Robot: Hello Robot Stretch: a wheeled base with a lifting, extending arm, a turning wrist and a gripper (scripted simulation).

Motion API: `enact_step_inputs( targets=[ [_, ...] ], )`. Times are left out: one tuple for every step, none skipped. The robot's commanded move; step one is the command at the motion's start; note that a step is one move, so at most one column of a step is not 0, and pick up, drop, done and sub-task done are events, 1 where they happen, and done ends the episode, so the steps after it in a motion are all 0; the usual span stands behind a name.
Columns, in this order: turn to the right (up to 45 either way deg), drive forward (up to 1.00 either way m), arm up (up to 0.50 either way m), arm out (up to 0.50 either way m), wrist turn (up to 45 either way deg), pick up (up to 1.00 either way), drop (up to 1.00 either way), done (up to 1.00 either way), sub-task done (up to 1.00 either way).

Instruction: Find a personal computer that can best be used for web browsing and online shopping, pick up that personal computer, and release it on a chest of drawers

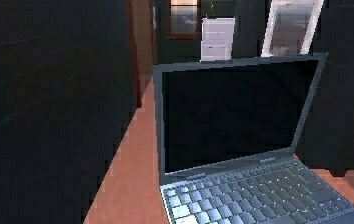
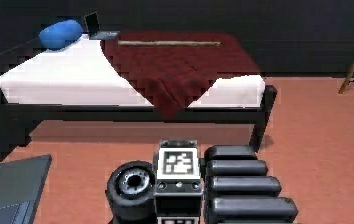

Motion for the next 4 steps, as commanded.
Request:
enact_step_inputs(
  targets=[
    [0.0, 1.0, 0.0, 0.0, 0.0, 0.0, 0.0, 0.0, 0.0],
    [3.0, 0.0, 0.0, 0.0, 0.0, 0.0, 0.0, 0.0, 0.0],
    [6.0, 0.0, 0.0, 0.0, 0.0, 0.0, 0.0, 0.0, 0.0],
    [0.0, 1.0, 0.0, 0.0, 0.0, 0.0, 0.0, 0.0, 0.0]
  ],
)
